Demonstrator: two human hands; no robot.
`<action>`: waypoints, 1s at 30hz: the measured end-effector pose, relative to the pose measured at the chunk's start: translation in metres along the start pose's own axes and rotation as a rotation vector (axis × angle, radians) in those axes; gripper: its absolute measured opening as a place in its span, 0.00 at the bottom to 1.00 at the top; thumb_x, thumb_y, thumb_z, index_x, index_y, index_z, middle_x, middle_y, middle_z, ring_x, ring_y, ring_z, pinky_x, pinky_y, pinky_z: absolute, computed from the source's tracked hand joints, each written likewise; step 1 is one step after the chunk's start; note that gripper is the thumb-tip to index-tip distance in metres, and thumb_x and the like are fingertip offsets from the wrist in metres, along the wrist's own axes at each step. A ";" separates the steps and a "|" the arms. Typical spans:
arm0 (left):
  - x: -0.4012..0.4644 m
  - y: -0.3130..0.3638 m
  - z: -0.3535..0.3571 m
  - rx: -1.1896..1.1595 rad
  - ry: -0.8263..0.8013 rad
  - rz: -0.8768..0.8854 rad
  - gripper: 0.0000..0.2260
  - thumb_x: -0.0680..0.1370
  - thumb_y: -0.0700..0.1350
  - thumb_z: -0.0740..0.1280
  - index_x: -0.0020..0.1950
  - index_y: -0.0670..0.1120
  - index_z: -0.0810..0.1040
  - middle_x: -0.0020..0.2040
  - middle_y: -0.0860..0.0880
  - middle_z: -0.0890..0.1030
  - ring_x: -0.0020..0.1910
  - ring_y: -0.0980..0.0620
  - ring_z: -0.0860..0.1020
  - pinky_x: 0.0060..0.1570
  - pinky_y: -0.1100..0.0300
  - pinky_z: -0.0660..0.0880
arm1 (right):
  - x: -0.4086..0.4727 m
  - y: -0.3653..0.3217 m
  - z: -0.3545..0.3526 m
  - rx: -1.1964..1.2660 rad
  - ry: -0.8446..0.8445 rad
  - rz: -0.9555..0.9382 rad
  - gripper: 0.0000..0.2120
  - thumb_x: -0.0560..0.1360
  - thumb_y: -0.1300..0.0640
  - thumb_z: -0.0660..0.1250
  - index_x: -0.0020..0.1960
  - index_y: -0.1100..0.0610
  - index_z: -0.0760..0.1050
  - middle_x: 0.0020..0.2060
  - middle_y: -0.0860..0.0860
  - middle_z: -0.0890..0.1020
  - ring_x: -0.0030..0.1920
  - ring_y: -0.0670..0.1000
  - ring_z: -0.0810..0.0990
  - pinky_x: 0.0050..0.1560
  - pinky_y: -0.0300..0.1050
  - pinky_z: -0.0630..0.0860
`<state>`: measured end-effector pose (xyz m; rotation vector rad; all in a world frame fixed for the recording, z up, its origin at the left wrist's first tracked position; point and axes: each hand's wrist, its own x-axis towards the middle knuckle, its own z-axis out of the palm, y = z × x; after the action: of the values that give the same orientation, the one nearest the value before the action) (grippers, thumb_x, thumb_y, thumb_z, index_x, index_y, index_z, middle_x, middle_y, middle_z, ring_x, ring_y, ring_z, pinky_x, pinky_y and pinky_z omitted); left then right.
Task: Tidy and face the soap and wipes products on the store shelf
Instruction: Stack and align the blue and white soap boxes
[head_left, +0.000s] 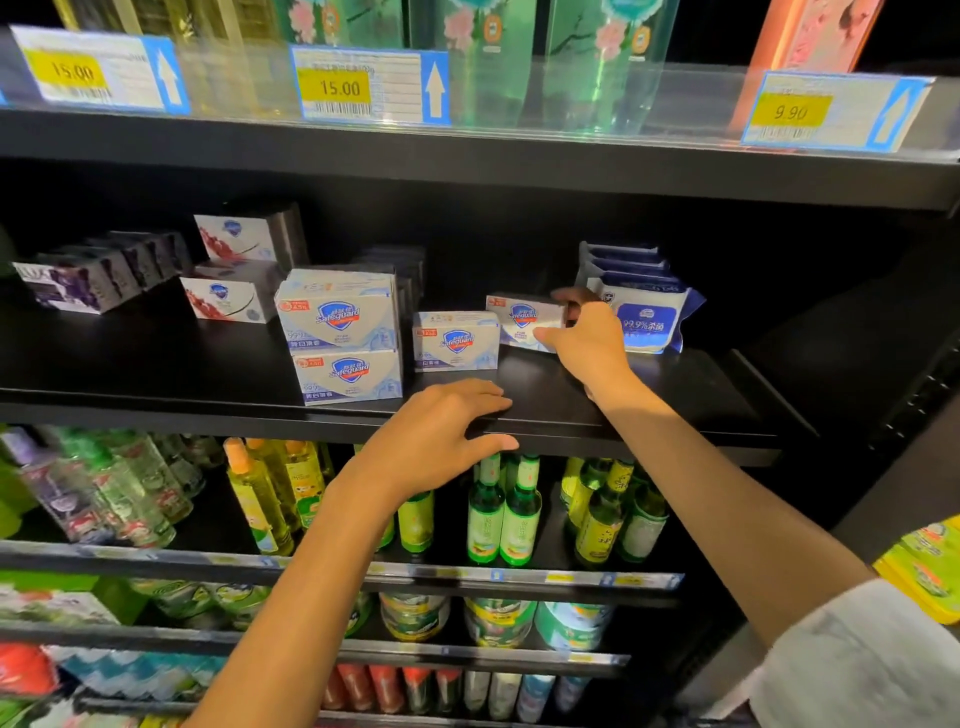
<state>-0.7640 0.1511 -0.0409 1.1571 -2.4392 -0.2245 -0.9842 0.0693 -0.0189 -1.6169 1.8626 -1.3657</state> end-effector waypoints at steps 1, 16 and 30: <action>0.000 -0.001 -0.001 0.002 -0.002 0.004 0.27 0.80 0.61 0.69 0.77 0.52 0.74 0.76 0.53 0.74 0.75 0.54 0.71 0.75 0.57 0.66 | 0.004 0.000 0.005 -0.028 -0.022 -0.020 0.22 0.79 0.59 0.74 0.71 0.58 0.75 0.63 0.58 0.81 0.64 0.57 0.81 0.54 0.42 0.75; -0.001 -0.019 0.011 -0.085 0.121 0.026 0.27 0.75 0.67 0.69 0.70 0.55 0.81 0.72 0.56 0.78 0.72 0.59 0.74 0.74 0.54 0.71 | 0.103 0.006 0.059 -0.083 -0.035 -0.010 0.26 0.76 0.65 0.75 0.70 0.61 0.70 0.67 0.59 0.79 0.69 0.58 0.77 0.67 0.45 0.72; -0.004 -0.019 0.015 -0.098 0.175 0.021 0.24 0.76 0.65 0.71 0.67 0.54 0.83 0.70 0.57 0.80 0.71 0.60 0.75 0.70 0.50 0.76 | 0.154 0.009 0.074 -0.045 -0.010 0.088 0.27 0.74 0.62 0.78 0.70 0.61 0.73 0.67 0.57 0.79 0.69 0.56 0.77 0.68 0.43 0.69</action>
<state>-0.7556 0.1413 -0.0613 1.0623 -2.2603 -0.2241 -0.9817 -0.1018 -0.0114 -1.5404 1.9478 -1.2856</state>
